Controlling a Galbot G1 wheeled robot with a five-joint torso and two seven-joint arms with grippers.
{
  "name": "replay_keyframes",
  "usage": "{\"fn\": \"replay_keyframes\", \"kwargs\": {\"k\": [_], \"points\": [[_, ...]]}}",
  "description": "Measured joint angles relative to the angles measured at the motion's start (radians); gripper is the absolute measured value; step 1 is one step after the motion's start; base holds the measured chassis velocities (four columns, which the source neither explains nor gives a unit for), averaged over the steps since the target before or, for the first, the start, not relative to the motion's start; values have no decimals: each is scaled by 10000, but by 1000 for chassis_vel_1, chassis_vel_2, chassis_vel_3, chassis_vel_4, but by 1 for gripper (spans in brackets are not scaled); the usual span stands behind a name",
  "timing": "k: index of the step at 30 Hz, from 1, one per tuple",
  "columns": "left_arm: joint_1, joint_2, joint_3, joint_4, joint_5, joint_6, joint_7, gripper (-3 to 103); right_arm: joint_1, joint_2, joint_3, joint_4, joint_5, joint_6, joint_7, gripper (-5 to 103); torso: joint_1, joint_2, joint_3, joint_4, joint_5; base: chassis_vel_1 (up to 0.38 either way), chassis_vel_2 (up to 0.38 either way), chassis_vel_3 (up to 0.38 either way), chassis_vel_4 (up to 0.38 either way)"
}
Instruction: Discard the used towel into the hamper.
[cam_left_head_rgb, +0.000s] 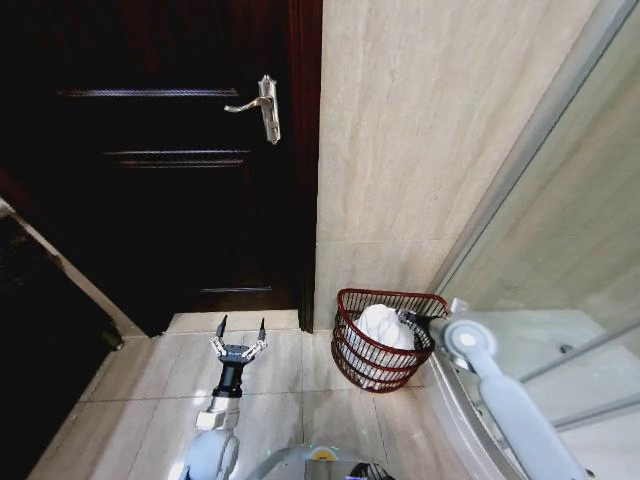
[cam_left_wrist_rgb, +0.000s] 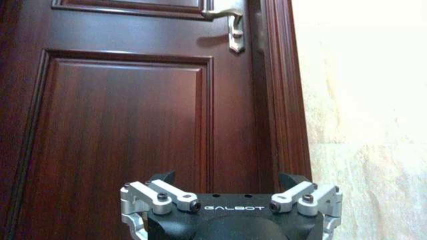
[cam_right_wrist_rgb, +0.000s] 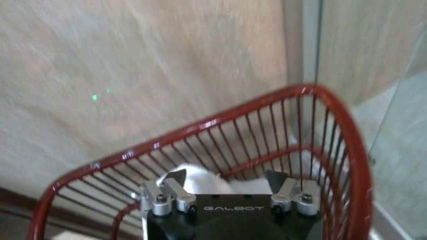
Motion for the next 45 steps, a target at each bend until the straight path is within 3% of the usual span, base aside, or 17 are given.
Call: {"fn": "replay_keyframes", "kwargs": {"k": [3,5,7,8,9,11,12,14,15,17,18,22,23,26,31,36,45], "points": [[-19,-41,12,-97,-52,263,31,100,-628,163,529,885,-534,17,-488,94,0,0,0,1,-4,0,0,0,0],[-23,-58,29,-97,-53,319,40,100,-946,268,703,1173,-1022,21,-883,94,0,0,0,-2,-3,0,0,0,0],[-21,-139,61,-98,-76,481,82,100,-1929,590,1081,1752,-3492,496,-2741,99,0,1,-1,-2,-6,0,0,0,0],[-21,-139,61,-98,-76,481,82,100,-1929,590,1081,1752,-3492,496,-2741,99,0,1,-1,-2,-6,0,0,0,0],[23,-167,49,-98,-99,563,101,100,-2592,857,1233,1851,-5418,1390,-4297,100,0,0,0,-7,-4,0,0,0,0],[223,-158,-27,-140,-188,700,126,100,-3380,1470,1462,1869,-7966,3034,-5735,100,0,0,-1,-4,-1,0,0,0,0],[223,-158,-27,-140,-188,700,126,100,-3380,1470,1462,1869,-7966,3034,-5735,100,0,0,-1,-4,-1,0,0,0,0],[361,-97,-41,-197,-404,826,183,100,-3918,2233,1817,1895,-9563,4286,-6603,100,-1,1,-1,0,2,0,0,0,0],[361,-97,-41,-197,-404,826,183,100,-3918,2233,1817,1895,-9563,4286,-6603,100,-1,1,-1,0,2,0,0,0,0],[388,-109,-44,-239,-581,970,290,100,-4583,3385,2313,1988,-11128,5758,-7366,100,0,1,0,0,-6,0,0,0,0],[388,-109,-44,-239,-581,970,290,100,-4583,3385,2313,1988,-11128,5758,-7366,100,0,1,0,0,-6,0,0,0,0],[327,-78,-49,-807,-1010,1753,442,100,-6106,5619,3157,2336,-12836,8370,-8289,100,0,1,0,-6,-3,0,0,0,0],[327,-78,-49,-807,-1010,1753,442,100,-6106,5619,3157,2336,-12836,8370,-8289,100,0,1,0,-6,-3,0,0,0,0],[200,-61,-125,-1269,-1110,2366,470,100,-7169,6187,3407,2422,-12978,9538,-8500,100,0,1,0,0,-8,0,0,0,0],[229,209,-284,-1776,-1324,2940,612,100,-7807,6198,3305,2676,-12725,10080,-8448,100,0,1,0,-2,-4,0,0,0,0],[529,337,-448,-2338,-1267,3414,448,100,-8176,5880,3072,2971,-12124,10243,-8264,100,0,1,1,0,-3,0,0,0,0],[719,275,-392,-2626,-898,3472,331,100,-8359,5497,2870,3026,-11472,10208,-8028,100,1,1,1,-1,-2,0,0,0,0]]}}
